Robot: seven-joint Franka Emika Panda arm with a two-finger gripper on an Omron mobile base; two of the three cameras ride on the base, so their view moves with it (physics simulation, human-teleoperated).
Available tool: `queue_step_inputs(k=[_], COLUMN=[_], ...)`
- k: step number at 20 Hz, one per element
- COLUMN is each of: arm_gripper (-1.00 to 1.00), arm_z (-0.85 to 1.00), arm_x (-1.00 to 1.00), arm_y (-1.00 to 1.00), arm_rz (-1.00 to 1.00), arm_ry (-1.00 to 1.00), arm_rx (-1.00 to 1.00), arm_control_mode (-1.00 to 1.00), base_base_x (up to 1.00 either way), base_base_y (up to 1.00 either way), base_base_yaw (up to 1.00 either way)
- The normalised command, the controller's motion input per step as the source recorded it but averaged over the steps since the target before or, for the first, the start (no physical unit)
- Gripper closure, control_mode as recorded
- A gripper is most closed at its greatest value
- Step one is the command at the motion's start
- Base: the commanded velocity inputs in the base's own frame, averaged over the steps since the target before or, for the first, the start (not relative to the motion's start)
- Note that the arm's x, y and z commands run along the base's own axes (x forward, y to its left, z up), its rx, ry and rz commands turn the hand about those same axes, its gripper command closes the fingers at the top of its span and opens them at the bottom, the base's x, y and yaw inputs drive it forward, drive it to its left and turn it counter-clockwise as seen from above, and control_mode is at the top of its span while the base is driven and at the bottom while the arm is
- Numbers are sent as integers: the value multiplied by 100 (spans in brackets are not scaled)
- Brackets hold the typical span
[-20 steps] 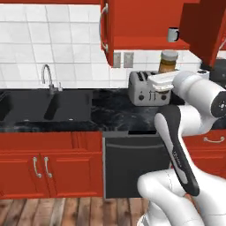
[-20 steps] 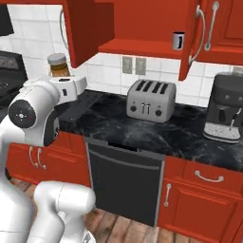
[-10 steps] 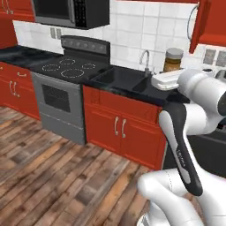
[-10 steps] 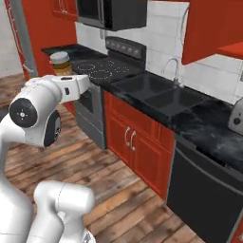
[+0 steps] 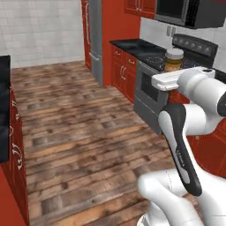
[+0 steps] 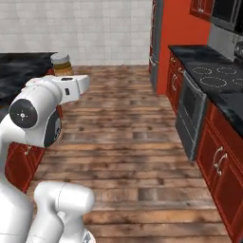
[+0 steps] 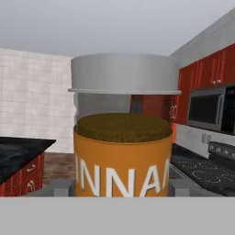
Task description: Take the cinnamon bottle from the cabinet and place it on the dining table, next to the plate with the cupcake. Then take the chocolate from the dining counter and place it on the cupcake plate.
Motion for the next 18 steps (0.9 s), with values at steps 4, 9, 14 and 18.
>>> queue_step_inputs(k=[4, 9, 14, 18], arm_gripper=[100, 100, 100, 100], arm_z=[0, 0, 0, 0], arm_x=[0, 0, 0, 0], arm_y=[0, 0, 0, 0], arm_rz=[0, 0, 0, 0], arm_ry=[0, 0, 0, 0], arm_rx=[0, 0, 0, 0], arm_control_mode=[100, 100, 100, 100], base_base_x=[-38, -8, 14, 17], base_base_y=[-1, 10, 89, 100], base_base_yaw=[89, 66, 7, 0])
